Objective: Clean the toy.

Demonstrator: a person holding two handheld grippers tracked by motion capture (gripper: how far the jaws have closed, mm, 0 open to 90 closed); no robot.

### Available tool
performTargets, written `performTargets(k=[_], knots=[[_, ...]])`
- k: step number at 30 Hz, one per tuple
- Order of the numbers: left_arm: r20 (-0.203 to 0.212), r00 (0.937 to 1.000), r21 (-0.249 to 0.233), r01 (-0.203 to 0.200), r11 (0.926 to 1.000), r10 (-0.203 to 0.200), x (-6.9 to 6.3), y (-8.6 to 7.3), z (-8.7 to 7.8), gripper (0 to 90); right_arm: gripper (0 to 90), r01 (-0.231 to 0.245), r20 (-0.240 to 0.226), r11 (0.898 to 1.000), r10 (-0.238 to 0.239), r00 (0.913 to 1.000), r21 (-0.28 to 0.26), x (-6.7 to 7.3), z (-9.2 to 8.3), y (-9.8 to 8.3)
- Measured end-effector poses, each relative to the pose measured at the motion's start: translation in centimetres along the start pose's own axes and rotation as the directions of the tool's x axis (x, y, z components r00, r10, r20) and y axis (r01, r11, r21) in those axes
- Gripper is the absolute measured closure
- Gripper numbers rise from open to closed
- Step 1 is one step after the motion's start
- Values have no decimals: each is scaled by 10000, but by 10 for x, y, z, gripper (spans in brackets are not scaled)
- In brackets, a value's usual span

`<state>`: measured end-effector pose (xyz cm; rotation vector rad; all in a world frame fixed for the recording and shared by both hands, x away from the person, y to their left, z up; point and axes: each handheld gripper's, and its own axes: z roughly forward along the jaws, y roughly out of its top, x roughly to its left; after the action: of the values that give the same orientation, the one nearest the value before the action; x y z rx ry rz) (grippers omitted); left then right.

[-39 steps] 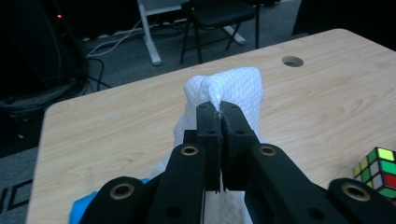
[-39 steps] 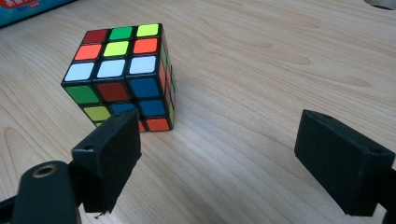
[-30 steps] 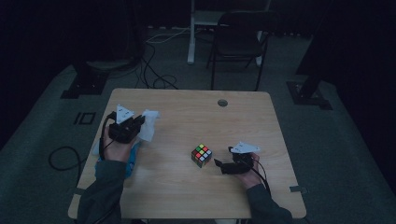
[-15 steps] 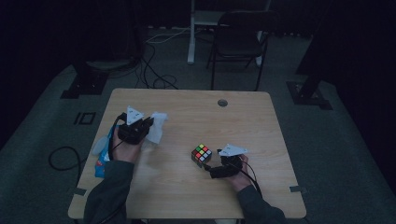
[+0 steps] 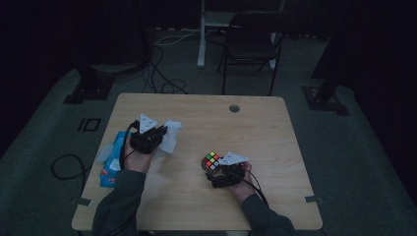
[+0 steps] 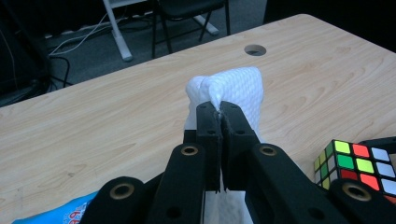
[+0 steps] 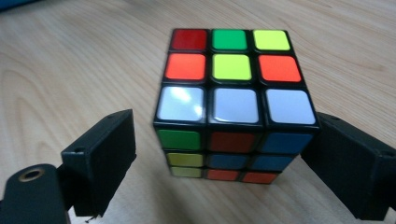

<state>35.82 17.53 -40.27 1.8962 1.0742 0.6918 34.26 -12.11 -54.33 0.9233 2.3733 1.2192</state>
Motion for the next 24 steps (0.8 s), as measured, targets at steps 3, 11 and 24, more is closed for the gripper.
performTargets(k=[3,11,24], knots=[[32,10000,-1,-8,10000,8,-1,0,1,880,110,-103,60,9999,102,9999,79,-2,3,-1],[98,9999,7,-55,10000,55,-3,1,2,881,130,-127,137,9996,130,9998,-244,-4,-2,1],[161,9998,8,-67,10000,66,-6,2,3,880,179,-27,159,9991,34,9999,-420,-1,-4,3]])
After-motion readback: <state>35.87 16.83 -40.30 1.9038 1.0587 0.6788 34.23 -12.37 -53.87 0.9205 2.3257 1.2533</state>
